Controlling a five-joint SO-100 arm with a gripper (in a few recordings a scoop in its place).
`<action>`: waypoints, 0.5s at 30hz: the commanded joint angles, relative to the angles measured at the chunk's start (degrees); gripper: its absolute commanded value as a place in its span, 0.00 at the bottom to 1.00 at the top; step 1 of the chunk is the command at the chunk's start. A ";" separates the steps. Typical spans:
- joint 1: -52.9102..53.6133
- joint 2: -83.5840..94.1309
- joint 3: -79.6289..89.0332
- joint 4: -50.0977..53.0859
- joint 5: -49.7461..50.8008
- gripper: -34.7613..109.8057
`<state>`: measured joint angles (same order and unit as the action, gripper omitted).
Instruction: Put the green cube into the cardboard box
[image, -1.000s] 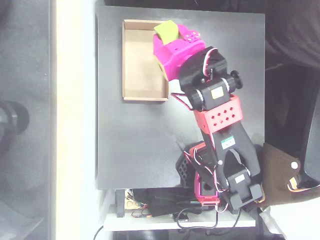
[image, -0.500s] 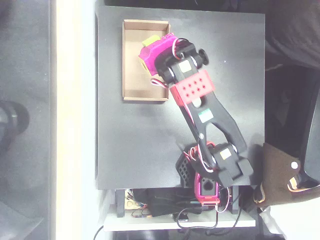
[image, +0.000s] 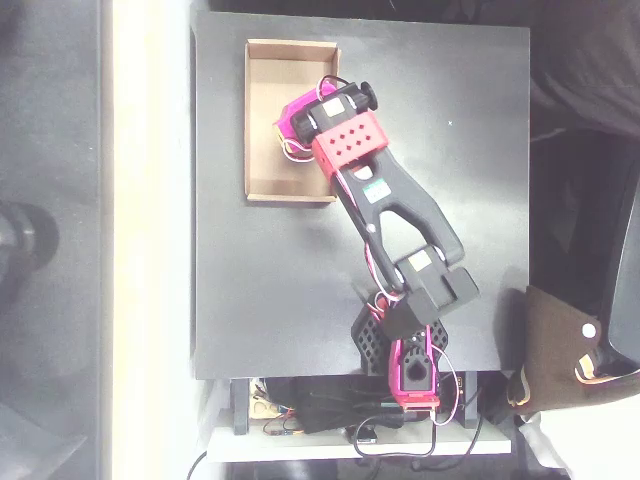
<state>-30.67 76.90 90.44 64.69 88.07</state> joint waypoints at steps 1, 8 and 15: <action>-0.88 -1.14 -5.36 0.26 0.18 0.28; -0.88 -7.47 -12.39 0.26 0.18 0.28; -0.88 -8.44 -12.57 0.35 0.26 0.28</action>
<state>-30.67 67.24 79.54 64.86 88.07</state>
